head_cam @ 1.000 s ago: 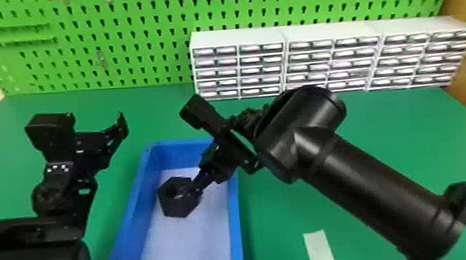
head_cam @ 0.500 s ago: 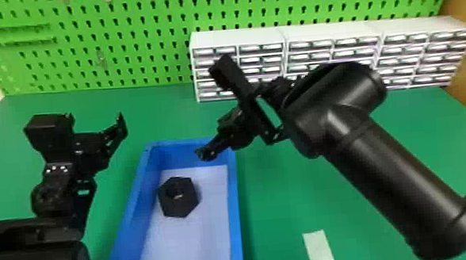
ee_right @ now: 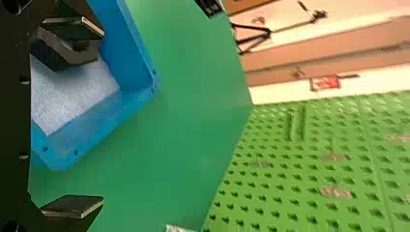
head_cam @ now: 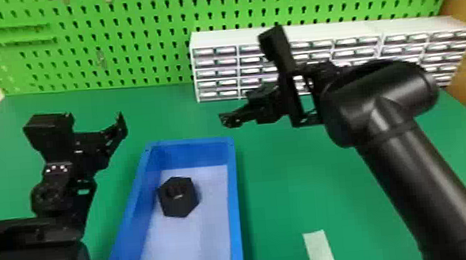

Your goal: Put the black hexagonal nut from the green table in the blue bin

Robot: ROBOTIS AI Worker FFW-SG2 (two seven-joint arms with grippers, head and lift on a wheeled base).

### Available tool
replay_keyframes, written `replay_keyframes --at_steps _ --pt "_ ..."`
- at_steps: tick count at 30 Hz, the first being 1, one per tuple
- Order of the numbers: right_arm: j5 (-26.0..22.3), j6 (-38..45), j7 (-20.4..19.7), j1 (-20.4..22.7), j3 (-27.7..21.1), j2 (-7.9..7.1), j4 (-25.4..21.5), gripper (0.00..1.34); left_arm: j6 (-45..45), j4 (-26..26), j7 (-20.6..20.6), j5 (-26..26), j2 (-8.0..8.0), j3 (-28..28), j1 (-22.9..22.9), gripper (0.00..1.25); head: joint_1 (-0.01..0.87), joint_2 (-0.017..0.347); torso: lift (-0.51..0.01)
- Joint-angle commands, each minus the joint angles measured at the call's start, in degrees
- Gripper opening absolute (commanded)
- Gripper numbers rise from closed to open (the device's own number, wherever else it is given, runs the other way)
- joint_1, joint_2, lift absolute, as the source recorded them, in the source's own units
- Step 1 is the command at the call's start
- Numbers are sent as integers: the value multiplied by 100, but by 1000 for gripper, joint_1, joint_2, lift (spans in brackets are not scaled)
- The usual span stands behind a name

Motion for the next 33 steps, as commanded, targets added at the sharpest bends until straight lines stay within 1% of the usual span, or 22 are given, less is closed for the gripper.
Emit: replay_keyframes --at_steps 1,7,12,17,22,33 --pt "3 -142 0 184 -531 54 -31 1238 0 -7 0 6 1 10 11 1005 686 52 -97" --pt "-5 -361 0 360 -1014 71 -66 1236 0 -33 0 6 1 28 20 1005 686 52 -97" --pt "-85 -564 -9 500 -1374 115 -75 1236 9 -33 0 6 -7 19 11 1005 686 52 -97" --pt "-102 -722 -44 632 -1568 150 -57 1236 9 -33 0 6 1 19 11 1005 686 52 -97" --pt "-269 -862 -246 799 -1796 177 -48 1236 18 -33 0 -3 -7 -7 -7 1005 686 52 -97" --pt "-339 -1337 -598 1045 -2077 221 -39 1236 26 -33 0 -3 -7 -16 -7 1005 686 52 -97"
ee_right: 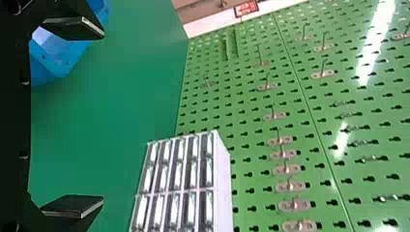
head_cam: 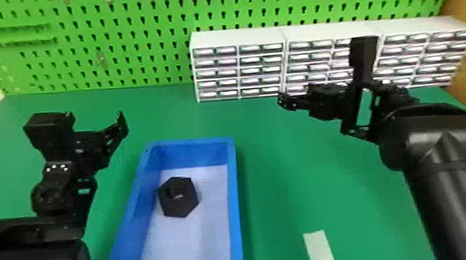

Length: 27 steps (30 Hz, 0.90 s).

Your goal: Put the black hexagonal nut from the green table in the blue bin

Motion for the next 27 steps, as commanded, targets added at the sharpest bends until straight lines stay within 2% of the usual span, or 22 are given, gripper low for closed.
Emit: replay_keyframes --at_steps 1,12,27 --pt "-46 -221 -106 121 -90 13 7 1236 1 0 0 0 0 0 0 1005 686 52 -97" --pt "-125 -872 -625 428 -134 57 7 1235 1 0 0 0 0 -9 0 1005 686 52 -97" --pt "-451 -2173 -1697 938 -125 153 104 1235 1 0 0 9 0 -26 0 1005 686 52 -97"
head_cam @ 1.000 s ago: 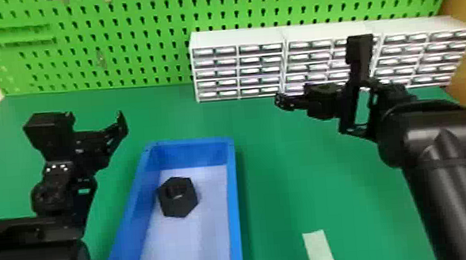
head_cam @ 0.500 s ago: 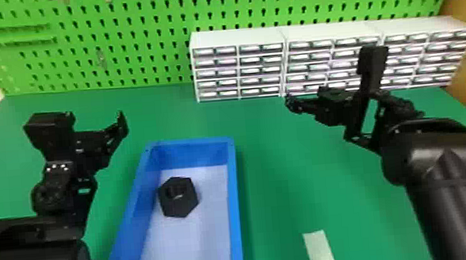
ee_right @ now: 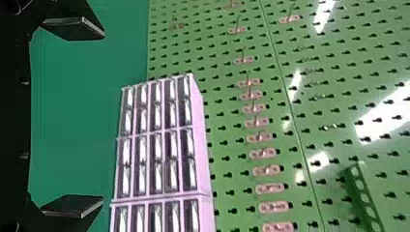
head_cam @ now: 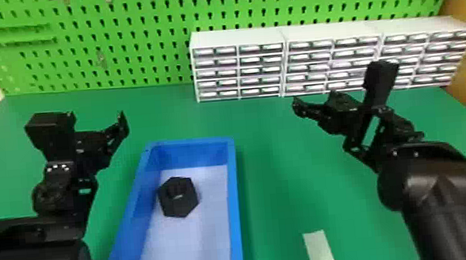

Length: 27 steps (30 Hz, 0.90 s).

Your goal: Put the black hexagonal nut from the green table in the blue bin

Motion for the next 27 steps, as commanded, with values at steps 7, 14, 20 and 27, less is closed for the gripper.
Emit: replay_keyframes --at_steps 7,14,20,27 --pt "39 -640 -441 264 -67 80 66 1233 0 0 0 0 0 -3 9 1005 686 52 -97" --pt "426 -992 -564 343 -84 89 101 1233 0 0 0 9 0 -12 9 1005 686 52 -97" --pt "558 -1264 -784 457 -84 107 101 1233 9 0 0 35 0 -21 18 1005 686 52 -97" --pt "637 -1510 -995 589 -84 151 101 1233 26 9 9 79 0 -56 9 1005 686 52 -97"
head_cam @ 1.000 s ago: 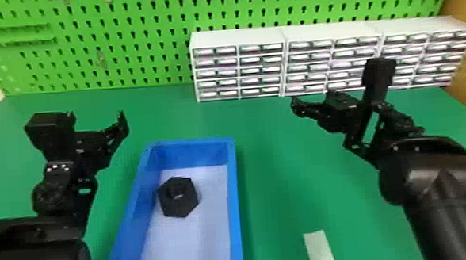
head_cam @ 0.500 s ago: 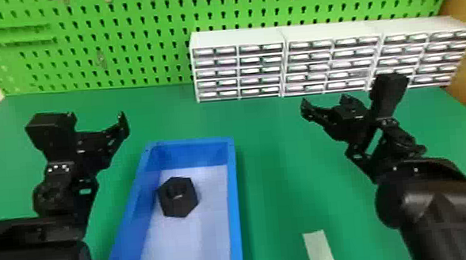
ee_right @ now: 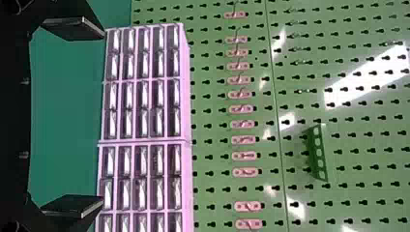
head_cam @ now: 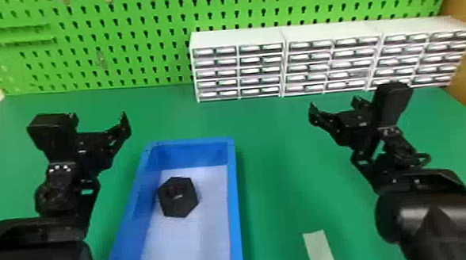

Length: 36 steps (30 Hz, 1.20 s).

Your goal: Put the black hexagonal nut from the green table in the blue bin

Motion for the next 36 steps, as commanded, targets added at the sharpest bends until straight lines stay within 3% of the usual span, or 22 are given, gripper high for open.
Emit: replay_keyframes --at_steps 1,11,16,26,36 --pt "43 -137 -84 89 -2 24 -1 1233 12 8 -1 30 0 -29 -7 1005 686 52 -97" --pt "281 -269 -207 142 42 38 -1 1233 21 17 -1 153 0 -20 2 1005 686 52 -97" --pt "272 -559 -585 247 122 38 -1 1233 21 35 8 144 0 -20 2 1005 686 52 -97" --pt "281 -559 -647 300 306 -20 -1 1233 21 140 -1 390 0 -73 -15 1005 686 52 -97" --pt "202 -524 -647 414 209 -64 -107 1233 21 219 8 311 0 -196 -94 1005 686 52 -97"
